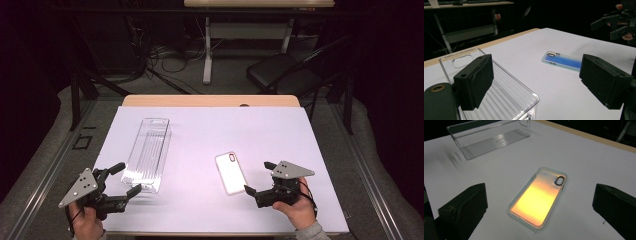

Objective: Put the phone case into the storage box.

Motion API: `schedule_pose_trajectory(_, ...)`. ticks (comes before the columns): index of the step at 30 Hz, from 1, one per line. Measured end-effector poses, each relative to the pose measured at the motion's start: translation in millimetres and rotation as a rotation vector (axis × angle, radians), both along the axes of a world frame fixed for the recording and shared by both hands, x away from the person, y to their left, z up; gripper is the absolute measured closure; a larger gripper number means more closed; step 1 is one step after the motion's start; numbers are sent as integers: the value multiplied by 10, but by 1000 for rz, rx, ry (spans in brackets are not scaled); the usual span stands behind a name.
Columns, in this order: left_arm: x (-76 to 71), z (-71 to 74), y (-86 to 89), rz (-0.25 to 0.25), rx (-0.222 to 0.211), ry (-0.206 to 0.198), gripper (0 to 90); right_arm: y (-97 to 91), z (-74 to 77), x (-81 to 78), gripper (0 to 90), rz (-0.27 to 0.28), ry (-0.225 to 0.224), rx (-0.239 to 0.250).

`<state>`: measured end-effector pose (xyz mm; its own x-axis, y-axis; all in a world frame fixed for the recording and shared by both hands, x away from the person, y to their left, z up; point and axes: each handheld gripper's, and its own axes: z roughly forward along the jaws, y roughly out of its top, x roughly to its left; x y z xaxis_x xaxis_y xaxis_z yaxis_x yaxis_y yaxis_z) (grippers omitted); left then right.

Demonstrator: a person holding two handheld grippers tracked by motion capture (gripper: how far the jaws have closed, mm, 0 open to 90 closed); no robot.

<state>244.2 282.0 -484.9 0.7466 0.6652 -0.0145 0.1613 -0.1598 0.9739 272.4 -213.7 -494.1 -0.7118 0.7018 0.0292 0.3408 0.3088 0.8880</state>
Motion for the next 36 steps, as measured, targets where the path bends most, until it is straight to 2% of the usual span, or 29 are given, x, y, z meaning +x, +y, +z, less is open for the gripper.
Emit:
schedule_pose_trajectory(4, 7, -2, -3, 0, 1, 11, 124, 58, -6, 63, 0, 2, 43, -30)
schedule_pose_trajectory(6, 15, -5, -12, 1, -1, 16, 124, 84, -7, 91, 0, 21, 69, -35)
schedule_pose_trajectory(8, 18, -3, -15, 2, 3, 21, 124, 97, -6, 100, 18, 30, 67, -45)
schedule_pose_trajectory(10, 27, 2, -23, 3, 4, 26, 124, 120, 8, 124, 83, 34, 62, -72)
schedule_pose_trajectory(13, 73, 27, -30, -9, -24, 56, 124, 133, 25, 161, 148, 40, 65, -91)
schedule_pose_trajectory(17, 139, 50, -44, 2, -23, 87, 124, 149, 55, 213, 172, 44, 86, -109)
schedule_pose_trajectory(22, 200, 73, -53, 7, -16, 114, 124, 171, 97, 261, 235, 67, 80, -127)
schedule_pose_trajectory(25, 253, 141, -52, 11, -15, 130, 125, 202, 136, 301, 283, 75, 82, -146)
schedule_pose_trajectory(30, 320, 252, -60, 20, -6, 151, 125, 246, 192, 350, 315, 91, 85, -169)
schedule_pose_trajectory(36, 394, 342, -80, 16, -1, 177, 125, 294, 231, 430, 317, 92, 133, -173)
